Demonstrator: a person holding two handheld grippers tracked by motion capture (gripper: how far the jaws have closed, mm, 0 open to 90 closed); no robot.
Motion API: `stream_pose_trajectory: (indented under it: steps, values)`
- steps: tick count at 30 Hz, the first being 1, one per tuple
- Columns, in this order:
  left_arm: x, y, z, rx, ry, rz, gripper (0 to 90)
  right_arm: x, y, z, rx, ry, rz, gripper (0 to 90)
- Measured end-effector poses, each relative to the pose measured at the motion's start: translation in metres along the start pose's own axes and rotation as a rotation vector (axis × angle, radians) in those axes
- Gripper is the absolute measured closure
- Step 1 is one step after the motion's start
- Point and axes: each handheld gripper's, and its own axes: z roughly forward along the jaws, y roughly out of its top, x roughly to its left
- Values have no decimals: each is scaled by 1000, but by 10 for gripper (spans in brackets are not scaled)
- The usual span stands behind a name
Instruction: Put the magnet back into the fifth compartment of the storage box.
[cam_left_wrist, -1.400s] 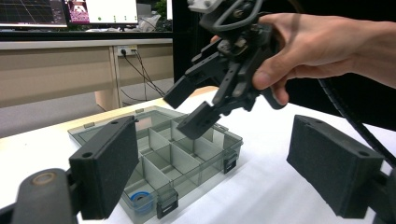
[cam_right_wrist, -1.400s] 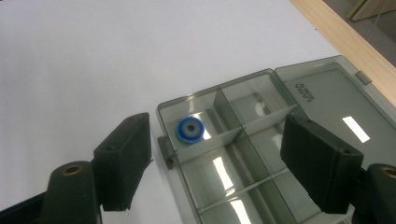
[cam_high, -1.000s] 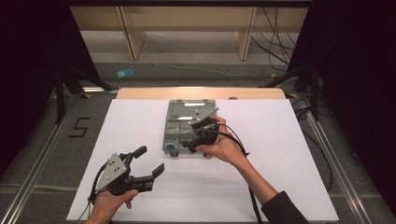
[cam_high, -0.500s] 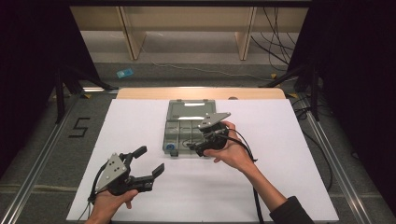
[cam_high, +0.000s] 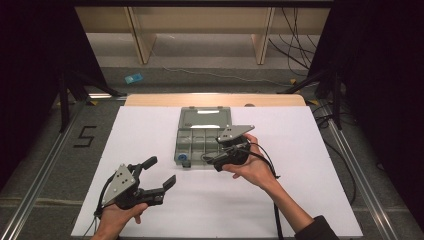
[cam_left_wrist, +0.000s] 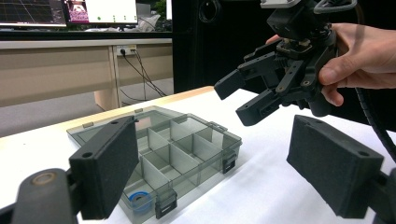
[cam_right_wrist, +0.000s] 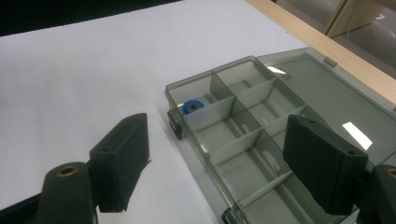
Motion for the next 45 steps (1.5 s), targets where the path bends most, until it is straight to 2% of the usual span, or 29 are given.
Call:
stream_pose_trajectory:
  steps: [2, 9, 14, 31, 38, 45]
  values:
    - [0, 0, 0, 0, 0, 0, 155, 0, -1, -1, 6, 3, 14, 234]
    - [0, 0, 0, -2, 1, 2, 155, -1, -5, -6, -25, -11, 16, 229]
    - [0, 0, 0, -3, 2, 3, 155, -1, -10, -10, -38, 2, 37, 216]
    - [0, 0, 0, -2, 2, 4, 155, -1, -35, -35, -146, -23, 114, 193]
    - [0, 0, 0, -1, 1, 2, 156, 3, -41, -43, -175, -35, 111, 193]
    - [0, 0, 0, -1, 2, 4, 155, 6, -46, -50, -212, -39, 131, 191]
